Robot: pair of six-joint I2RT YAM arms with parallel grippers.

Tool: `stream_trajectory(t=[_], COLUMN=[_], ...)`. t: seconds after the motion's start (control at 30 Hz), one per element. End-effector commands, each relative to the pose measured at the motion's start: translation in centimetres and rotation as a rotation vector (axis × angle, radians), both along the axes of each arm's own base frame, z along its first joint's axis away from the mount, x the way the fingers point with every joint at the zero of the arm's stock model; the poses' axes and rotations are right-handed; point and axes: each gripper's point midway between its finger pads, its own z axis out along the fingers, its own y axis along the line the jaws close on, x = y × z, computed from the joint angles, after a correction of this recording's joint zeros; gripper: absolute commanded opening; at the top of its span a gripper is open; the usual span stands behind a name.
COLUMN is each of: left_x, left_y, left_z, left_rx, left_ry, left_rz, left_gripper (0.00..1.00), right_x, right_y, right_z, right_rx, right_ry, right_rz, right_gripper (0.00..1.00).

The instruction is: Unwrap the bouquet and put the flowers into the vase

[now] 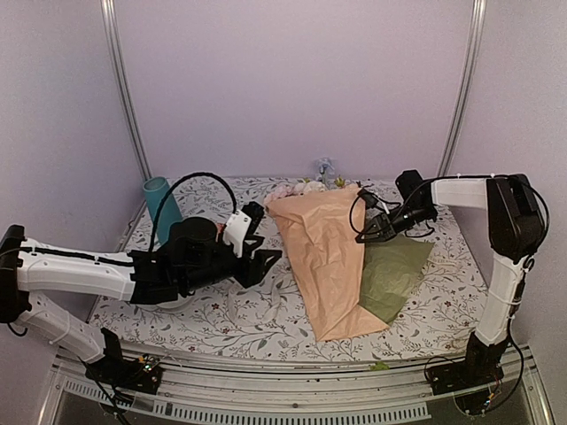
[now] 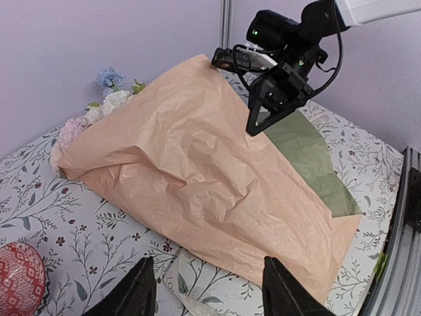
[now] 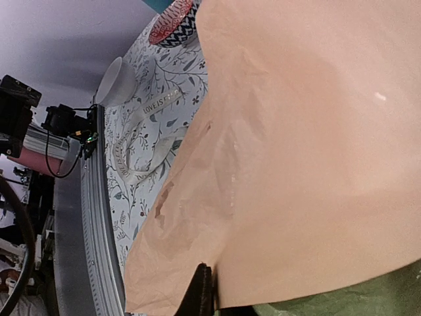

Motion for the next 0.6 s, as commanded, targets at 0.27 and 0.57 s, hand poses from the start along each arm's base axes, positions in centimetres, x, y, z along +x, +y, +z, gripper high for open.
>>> stream_trajectory(t=[0.27,0.57], left_x=[0.8,1.3], left_y=[2.4,4.7], left_z=[6.2,10.9], left_rx=[-0.054,-0.101], left_ry=[-0.136,-0.235], left_rz=[0.093,0.187], left_gripper=[0.56,0.56], right_x=[-7.3,-14.7], right_y=[10.0,20.3], right_z=[7.6,5.3], right_rx=[0.245,0.226], right_ry=[-0.034,-0.021], right_rz=[0.326,0.581], right_gripper=[0.00,0.49])
